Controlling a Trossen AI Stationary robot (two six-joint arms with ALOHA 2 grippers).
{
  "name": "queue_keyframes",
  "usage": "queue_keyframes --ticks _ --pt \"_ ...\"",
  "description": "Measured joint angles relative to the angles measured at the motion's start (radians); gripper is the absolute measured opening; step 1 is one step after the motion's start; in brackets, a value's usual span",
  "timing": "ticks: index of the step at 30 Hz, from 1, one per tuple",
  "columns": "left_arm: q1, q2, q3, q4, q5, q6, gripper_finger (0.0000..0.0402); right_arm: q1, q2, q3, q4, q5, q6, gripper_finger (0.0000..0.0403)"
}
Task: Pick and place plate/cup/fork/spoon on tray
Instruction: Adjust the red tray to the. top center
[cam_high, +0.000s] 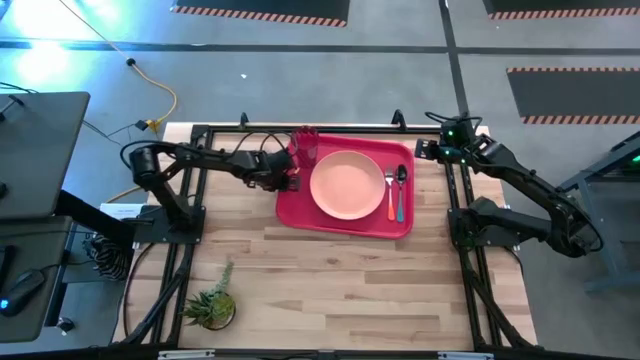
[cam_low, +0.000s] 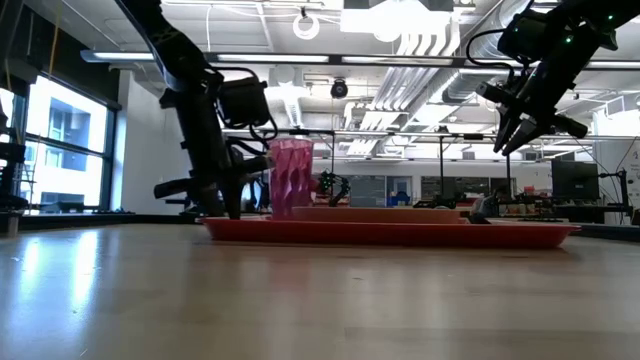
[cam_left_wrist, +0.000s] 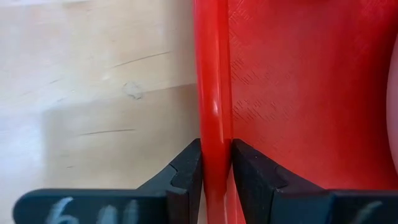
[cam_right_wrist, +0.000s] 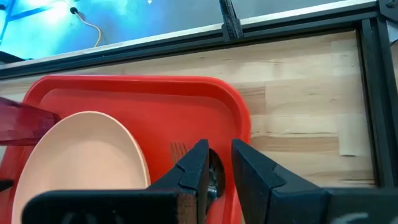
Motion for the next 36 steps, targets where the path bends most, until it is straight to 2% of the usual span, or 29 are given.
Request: queue_keyframes --ticks 8,13,20,28,36 --pt "0.0 -0.003 -0.029 0.009 -0.006 -0.019 0.0075 0.0 0.0 0.0 -0.02 -0.104 0.082 0.0062" --pt "0.0 -0.003 -0.031 0.011 -0.009 -0.019 0.0076 0.014 0.0 0.0 -0.109 -0.16 0.133 0.0062" --pt "0.006 -0.029 -0.035 -0.013 -0.037 -0.003 0.0076 0.095 0.0 0.0 -0.199 -0.158 0.207 0.0062" --pt "0.034 -0.081 -0.04 -0.11 -0.105 0.008 0.0077 0.194 0.01 0.0 -0.205 -0.151 0.288 0.0062" --pt "0.037 -0.086 -0.04 -0.106 -0.104 0.01 0.0077 0.293 0.117 0.0 -0.193 -0.114 0.345 0.0062"
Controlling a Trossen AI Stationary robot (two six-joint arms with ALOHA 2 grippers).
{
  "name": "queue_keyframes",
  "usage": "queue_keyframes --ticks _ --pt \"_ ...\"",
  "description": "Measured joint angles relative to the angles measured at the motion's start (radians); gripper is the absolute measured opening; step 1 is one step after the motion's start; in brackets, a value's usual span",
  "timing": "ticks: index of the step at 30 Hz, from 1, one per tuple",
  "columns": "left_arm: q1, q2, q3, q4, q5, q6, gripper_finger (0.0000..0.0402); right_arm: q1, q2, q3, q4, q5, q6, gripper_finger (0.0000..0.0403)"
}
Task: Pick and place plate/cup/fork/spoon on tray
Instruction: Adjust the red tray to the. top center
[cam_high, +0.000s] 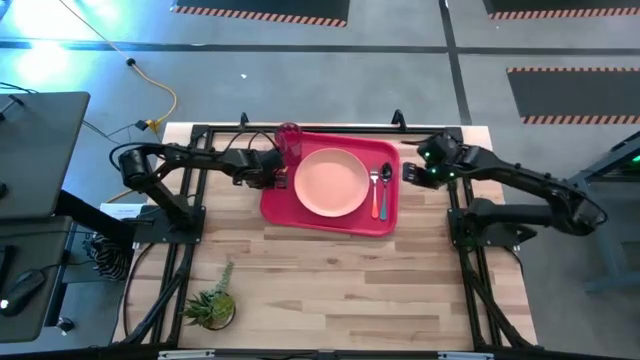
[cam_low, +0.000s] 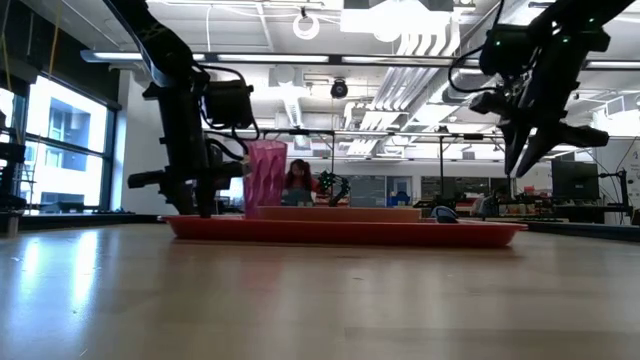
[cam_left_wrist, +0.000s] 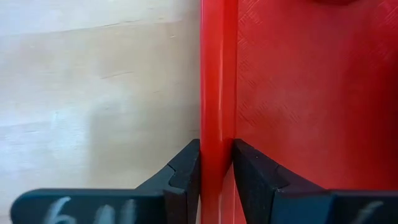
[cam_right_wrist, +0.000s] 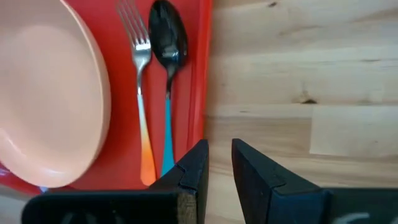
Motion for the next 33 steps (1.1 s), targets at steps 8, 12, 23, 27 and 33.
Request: queue_keyframes --ticks 8,12,23,27,33 --pt "-0.001 -0.002 0.002 0.007 0.002 0.0 0.0076 0.06 0.172 0.0 0.094 -0.011 0.014 0.0062" --pt "-0.001 -0.002 0.002 0.009 0.004 0.0 0.0076 0.074 0.252 0.0 0.126 -0.016 0.002 0.0062" --pt "-0.001 -0.003 0.004 0.011 0.004 0.009 0.0076 0.082 0.384 0.0 0.218 -0.064 -0.019 0.0062" --pt "-0.001 -0.003 0.004 0.012 0.004 0.009 0.0076 0.082 0.398 0.0 0.222 -0.064 -0.022 0.0062" --pt "-0.001 -0.003 0.005 0.013 0.004 0.009 0.0076 0.082 0.438 0.0 0.23 -0.064 -0.036 0.0062"
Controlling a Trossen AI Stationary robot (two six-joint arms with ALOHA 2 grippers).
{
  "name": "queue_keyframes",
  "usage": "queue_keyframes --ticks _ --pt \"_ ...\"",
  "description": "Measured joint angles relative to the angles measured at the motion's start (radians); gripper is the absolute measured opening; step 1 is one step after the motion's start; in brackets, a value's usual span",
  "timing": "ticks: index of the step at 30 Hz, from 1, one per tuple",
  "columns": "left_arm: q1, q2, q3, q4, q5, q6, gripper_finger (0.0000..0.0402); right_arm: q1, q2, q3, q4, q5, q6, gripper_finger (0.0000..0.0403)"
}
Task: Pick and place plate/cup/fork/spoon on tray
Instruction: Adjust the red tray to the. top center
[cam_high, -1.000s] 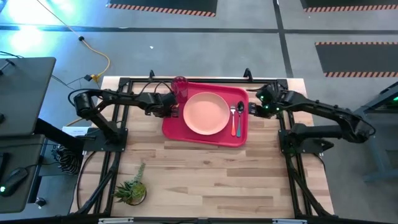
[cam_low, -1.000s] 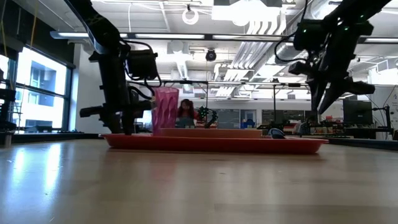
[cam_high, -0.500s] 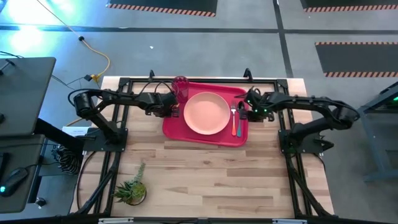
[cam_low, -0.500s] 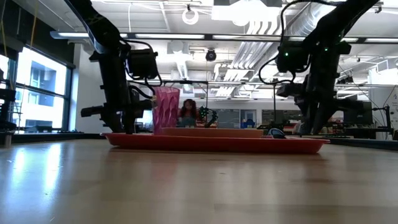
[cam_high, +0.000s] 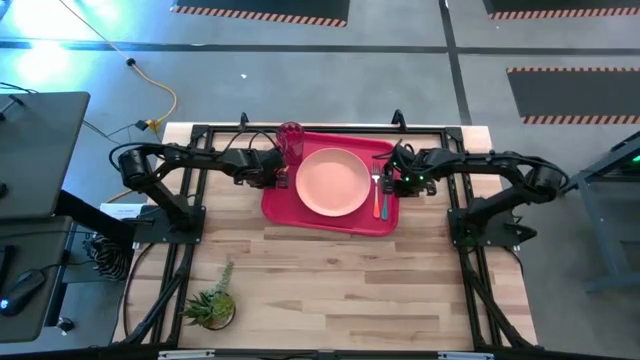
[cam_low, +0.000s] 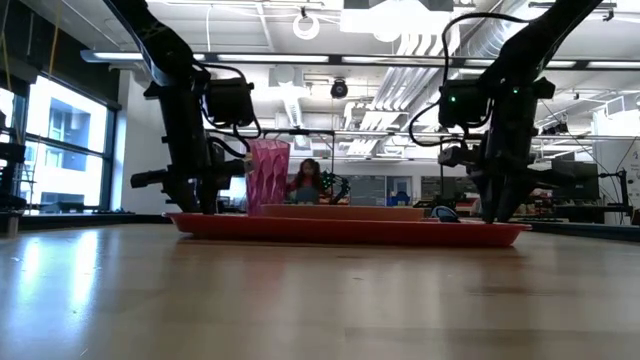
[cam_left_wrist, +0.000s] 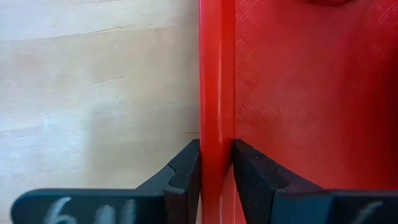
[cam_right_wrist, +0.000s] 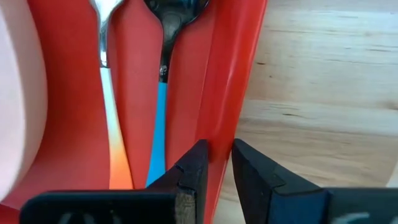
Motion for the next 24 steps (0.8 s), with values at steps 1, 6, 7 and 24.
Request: queue_keyframes --ticks 1,6,7,24 --pt "0.0 0.0 0.0 0.0 0.0 0.0 0.0076 0.0 0.007 0.001 0.004 0.0 0.0 0.0062" --pt "0.0 0.0 0.0 0.0 0.0 0.0 0.0076 0.0 0.02 0.002 0.02 0.01 -0.015 0.0062" --pt "0.0 0.0 0.0 0.0 0.0 0.0 0.0076 -0.002 0.02 0.002 0.023 0.017 -0.018 0.0062" --pt "0.0 -0.001 0.001 0.018 0.006 -0.003 0.0076 -0.126 0.023 -0.001 0.096 0.061 -0.11 0.0062"
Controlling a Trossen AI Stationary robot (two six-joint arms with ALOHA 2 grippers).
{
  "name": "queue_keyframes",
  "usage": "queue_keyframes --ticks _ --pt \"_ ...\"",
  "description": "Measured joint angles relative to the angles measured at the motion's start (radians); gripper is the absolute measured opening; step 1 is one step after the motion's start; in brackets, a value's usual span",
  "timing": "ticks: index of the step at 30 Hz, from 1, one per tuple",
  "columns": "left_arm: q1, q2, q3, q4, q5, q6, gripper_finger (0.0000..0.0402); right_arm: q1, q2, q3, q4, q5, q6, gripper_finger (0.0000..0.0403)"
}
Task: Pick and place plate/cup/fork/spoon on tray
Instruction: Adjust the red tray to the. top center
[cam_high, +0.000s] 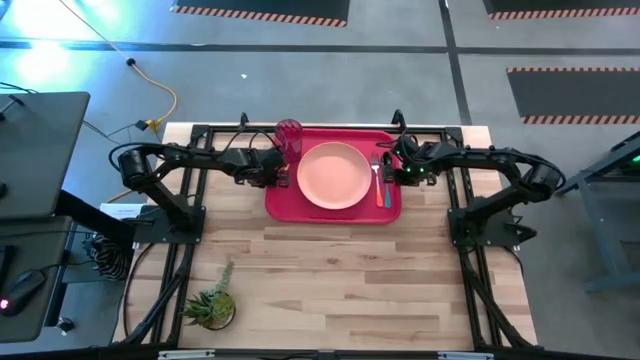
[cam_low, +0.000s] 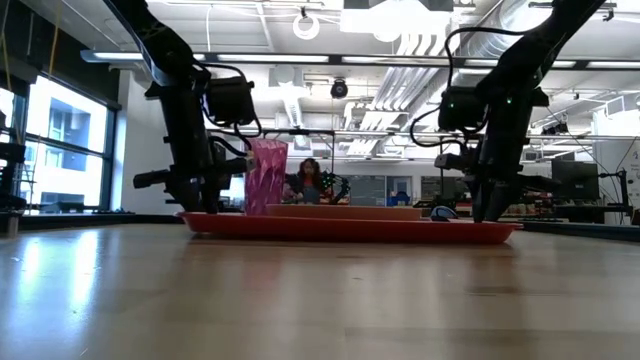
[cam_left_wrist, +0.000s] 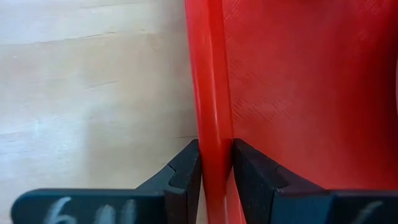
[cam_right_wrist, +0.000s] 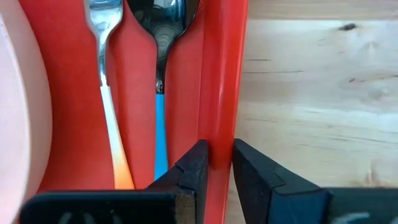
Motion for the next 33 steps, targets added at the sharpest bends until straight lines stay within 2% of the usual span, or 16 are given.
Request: queue_keyframes --ticks 15,26,33 --pt "0.0 0.0 0.0 -0.006 -0.006 0.01 0.008 -0.017 0.0 0.0 0.028 -0.014 -0.047 0.0063" --pt "0.0 0.0 0.0 -0.018 -0.006 0.021 0.0134 -0.016 0.0 0.0 0.031 -0.021 -0.048 0.0105" --pt "0.002 -0.001 0.001 -0.06 -0.006 0.02 0.0152 -0.016 -0.001 0.0 0.035 -0.02 -0.059 0.011"
